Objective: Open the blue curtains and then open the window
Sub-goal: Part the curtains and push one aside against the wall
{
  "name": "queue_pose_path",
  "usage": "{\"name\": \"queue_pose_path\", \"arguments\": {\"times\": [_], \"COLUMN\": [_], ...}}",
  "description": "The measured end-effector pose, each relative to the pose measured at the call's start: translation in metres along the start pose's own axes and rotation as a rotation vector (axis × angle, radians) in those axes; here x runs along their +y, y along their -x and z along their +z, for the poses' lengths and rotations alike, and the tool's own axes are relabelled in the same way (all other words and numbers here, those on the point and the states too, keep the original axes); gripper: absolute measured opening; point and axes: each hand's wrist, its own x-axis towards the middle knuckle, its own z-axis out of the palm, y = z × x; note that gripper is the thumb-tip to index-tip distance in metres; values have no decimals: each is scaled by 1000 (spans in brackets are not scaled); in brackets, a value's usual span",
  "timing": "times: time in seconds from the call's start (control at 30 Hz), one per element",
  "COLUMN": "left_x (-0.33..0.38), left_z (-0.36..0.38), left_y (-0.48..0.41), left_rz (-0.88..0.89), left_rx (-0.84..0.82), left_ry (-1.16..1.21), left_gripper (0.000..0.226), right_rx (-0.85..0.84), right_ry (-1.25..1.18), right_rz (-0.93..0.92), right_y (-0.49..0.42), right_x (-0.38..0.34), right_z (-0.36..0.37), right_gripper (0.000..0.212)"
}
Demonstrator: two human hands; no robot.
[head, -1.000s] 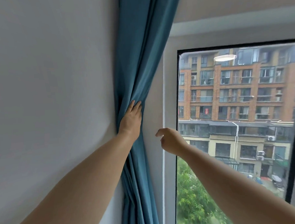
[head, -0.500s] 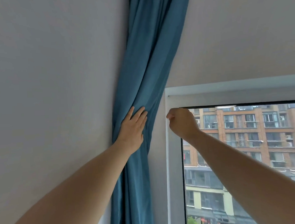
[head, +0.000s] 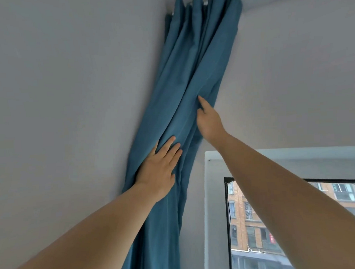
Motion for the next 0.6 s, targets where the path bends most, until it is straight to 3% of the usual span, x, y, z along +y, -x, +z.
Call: {"name": "queue_pose_path", "arguments": {"times": [0.1, 0.27, 0.43, 0.6], "left_x": [-5, -4, -4, 1], "left_z": [5, -2, 7, 18], "left_y": [-2, -6, -8, -6], "left_rz": [-25, 23, -8, -39], "left_rx": [-34, -169, -172, -174], "left_ry": [-14, -314, -370, -387], "left_gripper": [63, 61, 63, 64], "right_rx": [-64, -249, -344, -256], "right_ry": [-64, -186, -254, -626], "right_rz": [21, 98, 135, 216], "right_y": [-29, -53, -55, -59], "right_x": [-2, -10, -7, -9], "right_z": [18, 68, 64, 46], "right_gripper": [44, 35, 38, 47]}}
